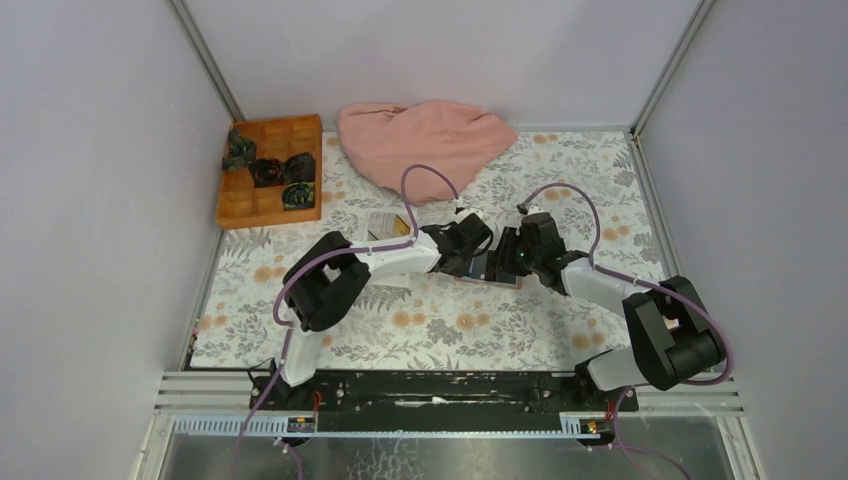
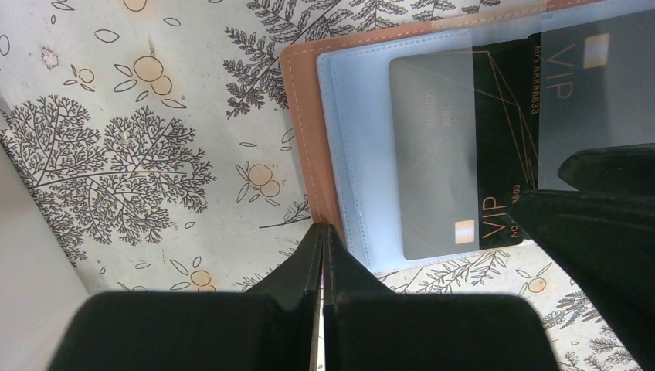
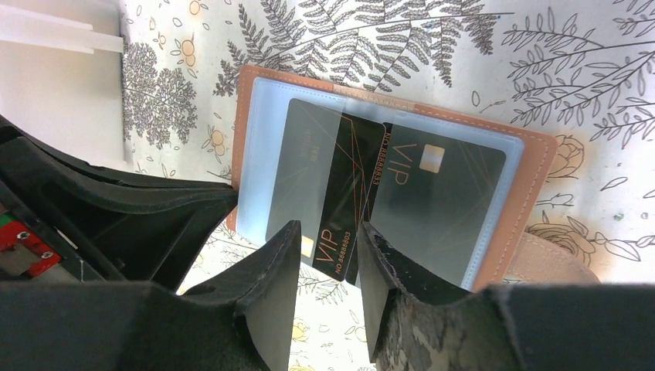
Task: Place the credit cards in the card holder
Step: Insert the credit card into the card holder.
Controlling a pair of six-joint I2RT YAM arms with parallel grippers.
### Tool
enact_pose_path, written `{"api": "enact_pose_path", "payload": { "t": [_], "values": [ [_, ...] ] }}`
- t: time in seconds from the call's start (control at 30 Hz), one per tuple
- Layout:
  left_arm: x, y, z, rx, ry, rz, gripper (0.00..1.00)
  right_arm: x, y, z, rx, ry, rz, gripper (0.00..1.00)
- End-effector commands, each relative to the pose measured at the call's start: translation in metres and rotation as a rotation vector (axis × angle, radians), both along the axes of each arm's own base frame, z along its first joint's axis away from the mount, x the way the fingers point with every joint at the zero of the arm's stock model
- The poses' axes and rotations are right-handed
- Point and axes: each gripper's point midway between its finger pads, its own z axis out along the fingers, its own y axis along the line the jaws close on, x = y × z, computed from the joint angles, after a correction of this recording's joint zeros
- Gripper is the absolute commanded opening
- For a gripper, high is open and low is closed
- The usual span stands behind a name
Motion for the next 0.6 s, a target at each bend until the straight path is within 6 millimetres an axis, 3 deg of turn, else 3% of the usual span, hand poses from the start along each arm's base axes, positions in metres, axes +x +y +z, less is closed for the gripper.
{"api": "enact_pose_path", "payload": {
  "t": [0.0, 0.07, 0.23, 0.57],
  "values": [
    [-0.028, -0.003, -0.035, 0.019, 0.114, -0.039, 0.00, 0.004, -0.008, 0.006, -0.044, -0.038, -0.023, 0.40],
    [-0.029, -0.003, -0.036, 0.020, 0.115, -0.039, 0.00, 0.004, -0.012, 0.004, -0.060, -0.033, -0.035, 0.35],
    [-0.029, -0.002, -0.036, 0.021, 0.115, -0.038, 0.00, 0.001, -0.020, -0.008, -0.111, 0.000, -0.048, 0.10],
    [-0.029, -0.002, -0.038, 0.023, 0.119, -0.042, 0.00, 0.002, -0.020, -0.020, -0.144, 0.016, -0.049, 0.01]
  ]
}}
